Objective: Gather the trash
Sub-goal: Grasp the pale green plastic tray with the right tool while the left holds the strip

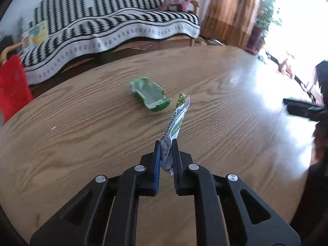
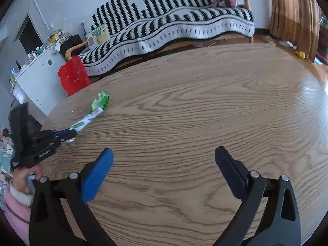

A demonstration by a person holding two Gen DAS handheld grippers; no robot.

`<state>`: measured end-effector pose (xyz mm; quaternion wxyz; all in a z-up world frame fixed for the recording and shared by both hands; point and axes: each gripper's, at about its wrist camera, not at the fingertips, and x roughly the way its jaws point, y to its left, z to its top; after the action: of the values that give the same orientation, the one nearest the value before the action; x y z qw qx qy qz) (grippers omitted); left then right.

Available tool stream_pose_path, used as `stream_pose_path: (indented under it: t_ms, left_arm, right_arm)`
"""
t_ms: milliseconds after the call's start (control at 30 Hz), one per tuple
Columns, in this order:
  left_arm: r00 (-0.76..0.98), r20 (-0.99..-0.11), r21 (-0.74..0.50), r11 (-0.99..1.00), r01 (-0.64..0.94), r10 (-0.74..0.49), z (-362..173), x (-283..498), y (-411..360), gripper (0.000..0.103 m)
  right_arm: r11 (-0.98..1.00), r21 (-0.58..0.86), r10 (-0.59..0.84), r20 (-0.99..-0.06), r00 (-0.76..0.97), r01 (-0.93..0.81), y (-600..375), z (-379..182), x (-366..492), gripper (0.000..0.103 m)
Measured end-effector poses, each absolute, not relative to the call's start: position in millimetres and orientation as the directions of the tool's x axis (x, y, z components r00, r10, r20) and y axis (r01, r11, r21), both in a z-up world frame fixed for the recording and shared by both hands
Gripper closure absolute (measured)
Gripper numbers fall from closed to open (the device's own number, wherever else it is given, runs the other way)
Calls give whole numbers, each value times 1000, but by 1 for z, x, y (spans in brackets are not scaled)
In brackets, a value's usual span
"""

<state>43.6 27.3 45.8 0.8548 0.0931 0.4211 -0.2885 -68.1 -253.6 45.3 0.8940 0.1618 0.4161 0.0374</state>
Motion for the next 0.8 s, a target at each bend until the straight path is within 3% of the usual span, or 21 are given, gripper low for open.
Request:
stream_pose_path:
  t_ms: [167,333,633,700,733,800]
  left_arm:
    - [589,-713,-125,895,428,-381,80,30,84,93]
    - [654,-709,-177,965,196,-263,61,51,152,93]
    - [639,-735,-188,974,129,-226,39,75,166,93]
    - [633,-743,-169,976,139,-219,39,78,161,93]
    - [631,-746,-159,977,143,-213,38,79,160,93]
    - [630,-750,-149,979,137,-202,36,82,158,93]
  right_arm:
    - [940,341,236,-708,665,30,-216,58,-32,7]
    - [964,261,232,-738,634,-49,-152,59,26,7]
    - [981,158,194,-807,558,-112,-76,38,111,7]
    - [982,142,185,-823,537,-120,-68,27,124,13]
    - [984,136,179,-829,529,-119,-66,21,129,26]
    - [988,90,144,-829,541,-125,-62,17,133,40]
